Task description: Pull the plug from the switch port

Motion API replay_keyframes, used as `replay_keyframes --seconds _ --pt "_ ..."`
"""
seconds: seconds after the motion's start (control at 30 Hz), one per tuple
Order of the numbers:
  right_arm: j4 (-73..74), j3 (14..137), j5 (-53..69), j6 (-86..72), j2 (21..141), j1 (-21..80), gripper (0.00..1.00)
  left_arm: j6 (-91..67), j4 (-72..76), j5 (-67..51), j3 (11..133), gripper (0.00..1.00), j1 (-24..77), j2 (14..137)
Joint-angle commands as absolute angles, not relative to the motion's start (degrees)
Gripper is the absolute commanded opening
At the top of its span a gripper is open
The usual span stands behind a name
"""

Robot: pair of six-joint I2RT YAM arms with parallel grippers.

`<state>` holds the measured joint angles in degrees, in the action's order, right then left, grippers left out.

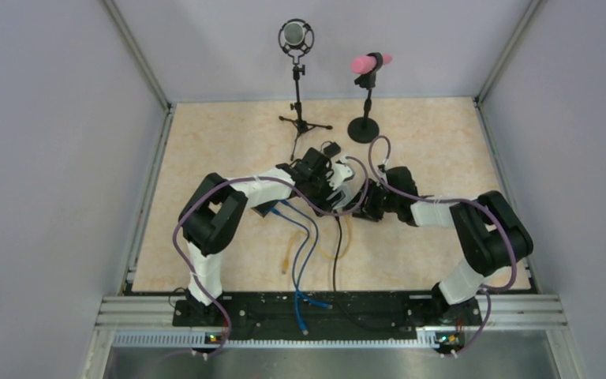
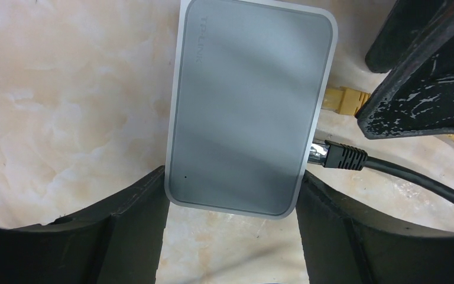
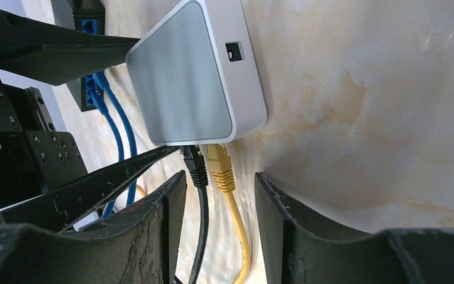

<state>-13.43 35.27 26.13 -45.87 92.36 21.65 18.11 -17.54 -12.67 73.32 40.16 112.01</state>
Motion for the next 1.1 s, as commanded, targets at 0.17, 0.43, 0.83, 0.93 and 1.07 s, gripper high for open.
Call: replay_keyframes --seconds 0.17,0.43,0.83,0.93,1.07 --pt "-20.08 32.9 28.88 -48.19 95.74 22.15 0.37 14.9 -19.67 -18.56 71.24 0.12 39.89 110.11" --pt "-25.95 32.38 31.69 -50.84 97.27 22.1 0.24 14.18 -19.6 -21.99 71.12 0.12 39.69 110.52" --pt "-28.7 31.33 33.44 -52.68 96.93 22.11 0.0 9.84 -17.92 -20.24 69.81 0.1 38.2 112.8" --pt "-28.17 31.16 33.51 -52.06 96.7 22.06 0.0 8.0 -17.05 -19.88 69.53 0.1 37.27 113.38" --pt "-27.22 30.72 33.57 -51.99 96.71 21.66 0.02 7.98 -15.95 -21.17 68.36 0.09 36.05 112.91"
